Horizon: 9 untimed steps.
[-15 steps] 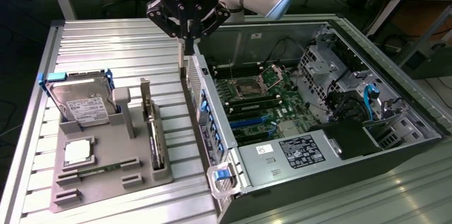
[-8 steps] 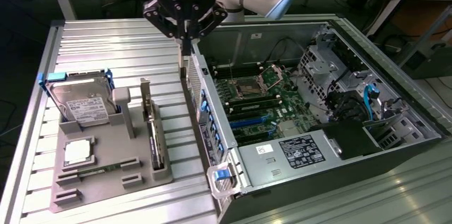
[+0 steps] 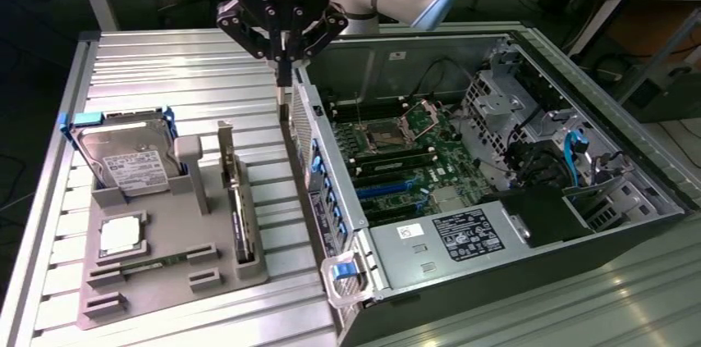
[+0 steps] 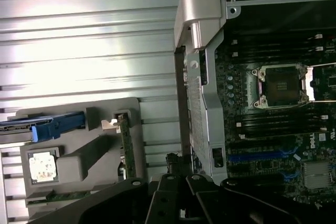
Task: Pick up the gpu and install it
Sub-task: 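Reach for the gpu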
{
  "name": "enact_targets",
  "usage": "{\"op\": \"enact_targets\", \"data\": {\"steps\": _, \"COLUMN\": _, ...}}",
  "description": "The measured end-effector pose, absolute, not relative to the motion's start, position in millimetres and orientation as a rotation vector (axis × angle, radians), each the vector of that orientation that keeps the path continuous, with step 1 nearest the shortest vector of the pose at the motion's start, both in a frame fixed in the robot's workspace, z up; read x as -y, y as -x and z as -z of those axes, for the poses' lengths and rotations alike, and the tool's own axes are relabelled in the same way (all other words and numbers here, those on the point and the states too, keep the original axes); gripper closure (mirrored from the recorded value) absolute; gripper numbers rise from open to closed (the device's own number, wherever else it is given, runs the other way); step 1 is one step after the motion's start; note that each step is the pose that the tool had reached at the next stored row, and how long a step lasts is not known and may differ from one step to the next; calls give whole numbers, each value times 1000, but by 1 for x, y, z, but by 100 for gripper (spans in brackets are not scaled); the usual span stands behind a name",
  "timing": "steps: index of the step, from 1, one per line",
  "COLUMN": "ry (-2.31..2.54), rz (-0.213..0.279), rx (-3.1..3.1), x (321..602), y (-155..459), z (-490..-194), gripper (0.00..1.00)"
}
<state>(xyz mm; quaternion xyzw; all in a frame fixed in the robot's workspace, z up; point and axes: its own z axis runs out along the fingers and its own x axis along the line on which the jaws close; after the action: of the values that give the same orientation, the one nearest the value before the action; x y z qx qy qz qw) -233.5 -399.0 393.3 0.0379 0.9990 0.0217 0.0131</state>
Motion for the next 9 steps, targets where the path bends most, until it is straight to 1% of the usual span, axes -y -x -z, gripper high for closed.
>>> {"op": "enact_targets", "data": {"steps": 9, "ry": -118, "rz": -68, "rx": -3112, "x": 399, "y": 241, "z": -393, "gripper": 89}}
